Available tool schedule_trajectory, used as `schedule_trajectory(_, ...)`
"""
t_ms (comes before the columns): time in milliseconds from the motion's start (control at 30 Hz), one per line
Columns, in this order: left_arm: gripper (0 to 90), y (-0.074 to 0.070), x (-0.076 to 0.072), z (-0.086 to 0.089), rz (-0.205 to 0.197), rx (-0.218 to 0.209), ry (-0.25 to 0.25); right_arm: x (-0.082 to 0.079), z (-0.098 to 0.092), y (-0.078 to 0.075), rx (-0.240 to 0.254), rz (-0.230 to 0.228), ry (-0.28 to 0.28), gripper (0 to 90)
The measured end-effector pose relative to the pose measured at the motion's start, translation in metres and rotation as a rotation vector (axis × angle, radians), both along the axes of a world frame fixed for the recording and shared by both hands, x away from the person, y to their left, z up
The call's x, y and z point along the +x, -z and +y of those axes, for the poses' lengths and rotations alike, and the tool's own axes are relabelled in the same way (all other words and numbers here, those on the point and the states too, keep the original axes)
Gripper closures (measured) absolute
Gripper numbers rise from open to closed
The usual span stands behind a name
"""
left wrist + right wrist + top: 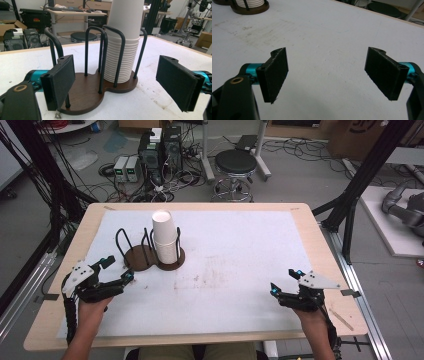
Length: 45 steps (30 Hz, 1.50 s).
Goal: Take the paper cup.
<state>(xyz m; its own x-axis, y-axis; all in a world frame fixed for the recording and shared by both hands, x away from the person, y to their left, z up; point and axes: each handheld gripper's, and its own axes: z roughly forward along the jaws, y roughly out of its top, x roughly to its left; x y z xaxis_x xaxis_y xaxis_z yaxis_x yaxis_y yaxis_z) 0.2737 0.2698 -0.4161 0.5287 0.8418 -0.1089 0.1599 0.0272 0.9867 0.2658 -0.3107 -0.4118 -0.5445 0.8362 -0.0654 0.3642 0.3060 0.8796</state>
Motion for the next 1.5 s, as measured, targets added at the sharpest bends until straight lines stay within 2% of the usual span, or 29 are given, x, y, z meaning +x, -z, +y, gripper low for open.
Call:
schedule_trajectory(133, 15.6, -0.001, 0.002, -0.002, 0.000, 0.000, 0.011, 0.002, 0.000, 0.001, 0.005, 0.004, -0.004, 19.4)
schedule_trajectory(300, 15.6, -0.003, 0.002, -0.002, 0.002, -0.035, 0.015, 0.002, -0.001, 0.002, 0.006, 0.006, -0.009, 19.4)
schedule_trajectory(467, 15.7, -0.006, 0.004, -0.001, -0.003, -0.038, 0.031, 0.002, 0.000, 0.002, 0.004, 0.009, -0.012, 19.4)
schedule_trajectory(567, 15.4, -0.008, 0.007, -0.001, 0.005, -0.044, 0.045, 0.002, 0.000, 0.002, -0.005, 0.007, -0.016, 19.4)
schedule_trajectory(633, 15.4, -0.012, 0.010, -0.003, 0.029, -0.038, 0.055, 0.001, 0.000, 0.002, 0.000, 0.008, -0.012, 19.4)
schedule_trajectory(667, 15.4, -0.017, 0.012, -0.005, 0.033, -0.045, 0.063, -0.001, 0.001, 0.001, -0.005, 0.008, -0.013, 19.4)
schedule_trajectory(833, 15.4, -0.031, 0.019, -0.009, 0.000, -0.067, 0.077, -0.003, 0.001, 0.000, -0.005, 0.001, -0.009, 19.4)
schedule_trajectory(967, 15.4, -0.050, 0.030, -0.013, -0.013, -0.066, 0.090, -0.003, 0.001, -0.001, -0.001, 0.004, -0.012, 19.4)
schedule_trajectory(1100, 15.5, -0.069, 0.044, -0.020, -0.025, -0.052, 0.108, -0.002, 0.002, 0.000, -0.004, 0.007, -0.022, 19.4)
schedule_trajectory(1167, 15.5, -0.072, 0.047, -0.022, -0.028, -0.047, 0.114, -0.002, 0.002, 0.000, -0.004, 0.003, -0.023, 19.4)
schedule_trajectory(1200, 15.5, -0.079, 0.055, -0.028, -0.022, -0.029, 0.122, -0.003, 0.002, -0.001, 0.002, 0.006, -0.023, 19.4)
schedule_trajectory(1300, 15.4, -0.084, 0.063, -0.033, -0.017, -0.013, 0.131, -0.003, 0.002, -0.001, -0.004, 0.002, -0.026, 19.4)
schedule_trajectory(1367, 15.4, -0.091, 0.074, -0.041, -0.006, 0.002, 0.148, -0.003, 0.001, -0.001, -0.001, 0.005, -0.024, 19.4)
schedule_trajectory(1500, 15.4, -0.094, 0.083, -0.048, 0.005, 0.019, 0.159, -0.004, 0.001, -0.001, 0.003, 0.007, -0.024, 19.4)
